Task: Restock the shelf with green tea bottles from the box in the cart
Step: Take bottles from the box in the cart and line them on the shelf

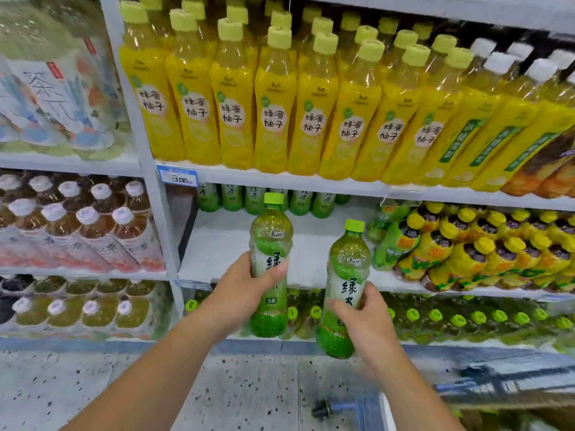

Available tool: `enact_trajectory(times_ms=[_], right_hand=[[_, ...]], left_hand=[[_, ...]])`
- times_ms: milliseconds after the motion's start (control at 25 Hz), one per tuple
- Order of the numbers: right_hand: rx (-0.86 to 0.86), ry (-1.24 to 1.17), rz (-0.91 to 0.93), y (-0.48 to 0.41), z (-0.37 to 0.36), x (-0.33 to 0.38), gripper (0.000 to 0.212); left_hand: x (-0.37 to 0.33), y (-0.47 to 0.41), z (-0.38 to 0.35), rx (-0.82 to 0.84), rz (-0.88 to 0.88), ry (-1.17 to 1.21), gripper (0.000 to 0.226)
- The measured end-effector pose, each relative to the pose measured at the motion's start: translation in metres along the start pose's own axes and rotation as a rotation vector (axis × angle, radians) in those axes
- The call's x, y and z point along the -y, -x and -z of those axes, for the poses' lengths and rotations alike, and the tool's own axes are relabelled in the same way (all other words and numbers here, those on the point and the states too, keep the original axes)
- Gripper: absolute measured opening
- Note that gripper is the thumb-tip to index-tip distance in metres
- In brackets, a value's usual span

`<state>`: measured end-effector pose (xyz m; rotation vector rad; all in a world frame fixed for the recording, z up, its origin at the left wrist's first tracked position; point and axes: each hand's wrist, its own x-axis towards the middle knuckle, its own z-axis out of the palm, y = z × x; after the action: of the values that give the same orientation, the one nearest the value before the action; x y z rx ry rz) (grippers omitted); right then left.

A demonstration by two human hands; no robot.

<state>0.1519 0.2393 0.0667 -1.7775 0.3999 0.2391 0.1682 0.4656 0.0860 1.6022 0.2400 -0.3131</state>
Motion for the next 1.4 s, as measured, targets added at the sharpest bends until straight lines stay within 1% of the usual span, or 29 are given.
enact_trajectory(times_ms=[120, 280, 440, 600, 760, 880, 1000, 1120, 1160, 1280, 1400], right_hand=[[-0.070, -0.020, 0.034, -0.045, -0.007, -0.018, 0.030], [-0.155, -0.042, 0.134, -0.104, -0.015, -0.030, 0.031], [-0.250, -0.075, 0.272, -0.158, -0.025, -0.043, 0.038], [-0.340, -0.135, 0.387, -0.197, -0.044, -0.064, 0.036], [-0.414, -0.175, 0.484, -0.222, -0.053, -0.076, 0.039], [-0.418, -0.142, 0.558, -0.229, -0.052, -0.080, 0.045], [-0.393, -0.096, 0.579, -0.228, -0.051, -0.083, 0.051], [-0.495, 0.075, 0.614, -0.224, -0.049, -0.096, 0.076], [-0.510, 0.094, 0.633, -0.224, -0.049, -0.104, 0.075], [-0.520, 0.124, 0.650, -0.229, -0.049, -0.115, 0.046], [-0.552, 0.137, 0.627, -0.247, -0.044, -0.102, 0.037]], left_hand=[[0.018, -0.048, -0.006, -0.013, -0.054, -0.040, 0.020], [0.038, -0.106, -0.012, -0.061, -0.180, -0.135, 0.020], [0.054, -0.158, -0.015, 0.009, -0.291, -0.139, 0.027], [0.075, -0.194, -0.016, 0.008, -0.397, -0.130, 0.028], [0.095, -0.215, -0.017, 0.006, -0.547, -0.143, 0.029], [0.105, -0.223, -0.018, 0.000, -0.641, -0.124, 0.028], [0.114, -0.224, -0.020, -0.004, -0.678, -0.090, 0.028], [0.119, -0.219, -0.021, 0.007, -0.716, -0.065, 0.030], [0.121, -0.218, -0.022, 0.004, -0.732, -0.067, 0.032], [0.124, -0.221, -0.024, -0.002, -0.741, -0.048, 0.043], [0.132, -0.230, -0.020, 0.008, -0.741, -0.108, 0.042]])
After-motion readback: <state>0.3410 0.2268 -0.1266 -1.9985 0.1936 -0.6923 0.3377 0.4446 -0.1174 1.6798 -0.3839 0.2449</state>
